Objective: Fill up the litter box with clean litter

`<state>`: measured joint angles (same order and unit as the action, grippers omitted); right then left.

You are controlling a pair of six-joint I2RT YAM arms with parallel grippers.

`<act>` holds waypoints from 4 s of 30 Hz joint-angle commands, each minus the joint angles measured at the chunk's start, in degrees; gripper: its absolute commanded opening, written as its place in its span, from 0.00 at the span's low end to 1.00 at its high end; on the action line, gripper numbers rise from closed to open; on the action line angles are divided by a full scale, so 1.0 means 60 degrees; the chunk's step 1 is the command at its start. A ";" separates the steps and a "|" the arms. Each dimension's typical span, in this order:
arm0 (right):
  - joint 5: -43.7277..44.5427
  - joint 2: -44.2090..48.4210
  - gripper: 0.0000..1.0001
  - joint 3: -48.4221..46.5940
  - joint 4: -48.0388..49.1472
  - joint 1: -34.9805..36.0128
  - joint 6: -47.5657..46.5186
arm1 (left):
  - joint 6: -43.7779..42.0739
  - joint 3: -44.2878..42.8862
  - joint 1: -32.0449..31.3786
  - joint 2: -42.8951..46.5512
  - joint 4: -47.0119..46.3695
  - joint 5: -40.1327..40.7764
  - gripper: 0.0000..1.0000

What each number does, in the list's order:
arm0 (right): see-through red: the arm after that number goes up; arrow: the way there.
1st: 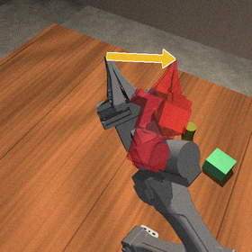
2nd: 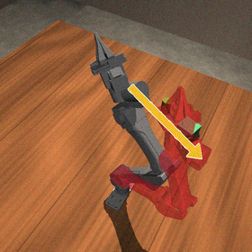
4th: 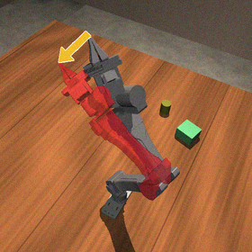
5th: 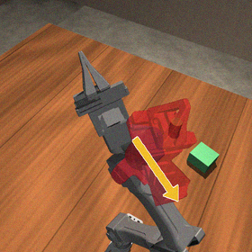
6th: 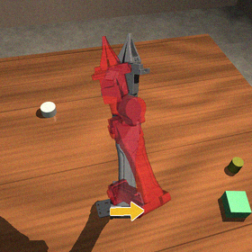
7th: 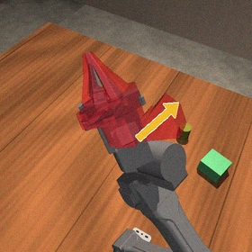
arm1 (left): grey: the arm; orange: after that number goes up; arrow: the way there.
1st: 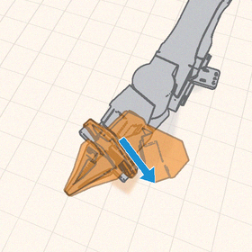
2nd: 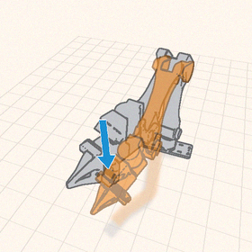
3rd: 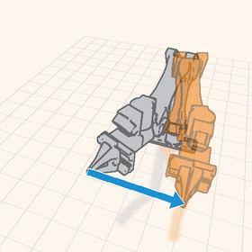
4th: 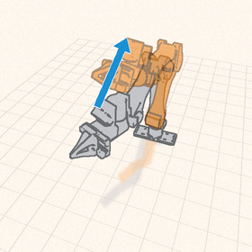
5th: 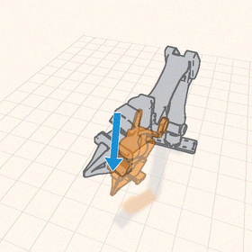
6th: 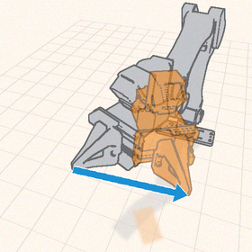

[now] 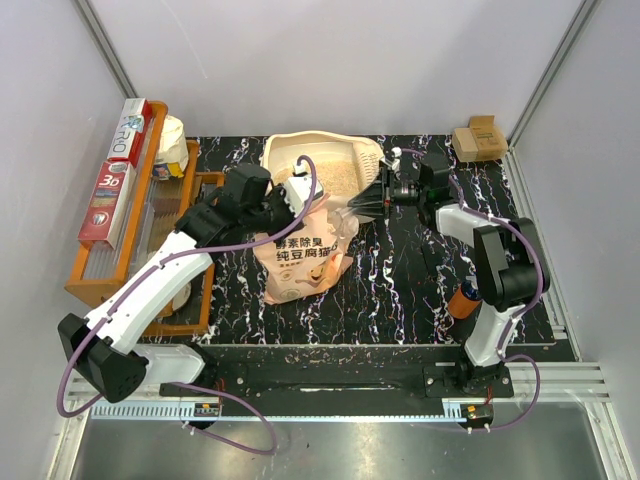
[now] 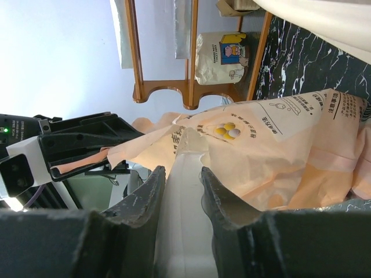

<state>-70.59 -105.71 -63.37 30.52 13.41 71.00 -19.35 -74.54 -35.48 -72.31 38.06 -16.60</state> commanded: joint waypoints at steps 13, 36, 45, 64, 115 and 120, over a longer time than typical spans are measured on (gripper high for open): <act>-0.0657 0.0934 0.00 -0.0263 -0.0400 -0.0799 -0.0291 | -0.0685 -0.0335 -0.0004 0.0436 -0.0309 0.0116 0.00; -0.1726 0.0158 0.00 -0.0467 0.1475 -0.1502 0.1144 | -0.0846 -0.0716 -0.0018 0.0158 -0.0309 0.0379 0.00; -0.1859 -0.0384 0.00 -0.0892 0.2031 -0.1737 0.1701 | -0.1007 -0.1214 0.0142 -0.0047 -0.0309 0.0628 0.00; -0.1771 -0.1658 0.00 -0.2737 0.1388 -0.1927 0.1657 | -0.1330 -0.1536 0.0392 -0.0296 -0.0367 0.1185 0.00; 0.6475 -0.4327 0.00 -1.2568 -1.0477 0.0445 -1.1756 | -0.1302 -0.1566 0.0611 -0.0443 -0.0294 -0.0206 0.00; 0.7470 -0.3564 0.00 -1.1969 -1.0727 0.1002 -1.4785 | -0.0847 -0.1171 0.0611 -0.0165 -0.0850 -0.0645 0.01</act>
<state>-32.25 -135.63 -135.00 -32.08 17.10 1.76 -26.46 -81.54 -32.12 -77.82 42.83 -16.14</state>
